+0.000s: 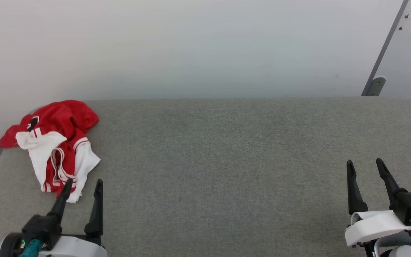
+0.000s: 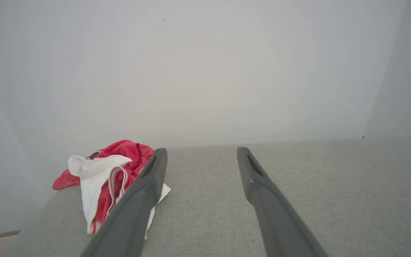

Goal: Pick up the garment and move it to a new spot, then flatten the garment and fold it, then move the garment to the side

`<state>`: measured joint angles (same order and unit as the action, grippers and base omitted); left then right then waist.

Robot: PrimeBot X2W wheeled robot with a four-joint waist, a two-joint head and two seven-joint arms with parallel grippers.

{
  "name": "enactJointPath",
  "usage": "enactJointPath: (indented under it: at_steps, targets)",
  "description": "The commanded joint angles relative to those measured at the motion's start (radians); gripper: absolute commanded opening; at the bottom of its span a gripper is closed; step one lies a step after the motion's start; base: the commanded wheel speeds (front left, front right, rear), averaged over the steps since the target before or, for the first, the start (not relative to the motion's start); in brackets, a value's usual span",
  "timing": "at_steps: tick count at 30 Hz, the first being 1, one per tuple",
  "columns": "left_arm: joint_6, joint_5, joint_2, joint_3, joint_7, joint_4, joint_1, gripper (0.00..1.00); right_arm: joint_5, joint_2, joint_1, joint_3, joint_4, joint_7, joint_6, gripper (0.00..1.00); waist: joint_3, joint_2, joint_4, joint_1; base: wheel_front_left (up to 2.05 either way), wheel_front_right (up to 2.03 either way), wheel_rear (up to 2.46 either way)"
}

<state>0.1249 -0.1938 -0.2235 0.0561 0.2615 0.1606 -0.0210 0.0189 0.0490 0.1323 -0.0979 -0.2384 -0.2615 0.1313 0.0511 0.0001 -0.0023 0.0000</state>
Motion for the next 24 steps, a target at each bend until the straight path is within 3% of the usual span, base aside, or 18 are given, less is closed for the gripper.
enactJointPath:
  at_steps: [1, 12, 24]
  targets:
    - [0.006, -0.008, -0.001, -0.002, 0.003, 0.004, 0.003, 1.00, -0.005, 0.002, 0.007, -0.001, 0.003, -0.006, -0.001, 1.00, 0.000, -0.0001, 0.000, 0.0000, 0.00, 0.00, 0.00]
    - [0.006, -0.074, -0.006, -0.007, 0.003, 0.029, -0.009, 1.00, -0.010, 0.002, -0.008, 0.005, 0.010, -0.004, -0.001, 1.00, 0.008, -0.0001, 0.023, 0.0000, 0.00, 0.00, 0.00]
    - [0.001, -0.090, -0.003, 0.058, 0.002, 0.089, -0.026, 1.00, -0.003, 0.001, -0.005, 0.069, -0.012, -0.004, -0.001, 1.00, 0.041, -0.0001, 0.146, 0.0000, 0.00, 0.00, 0.00]
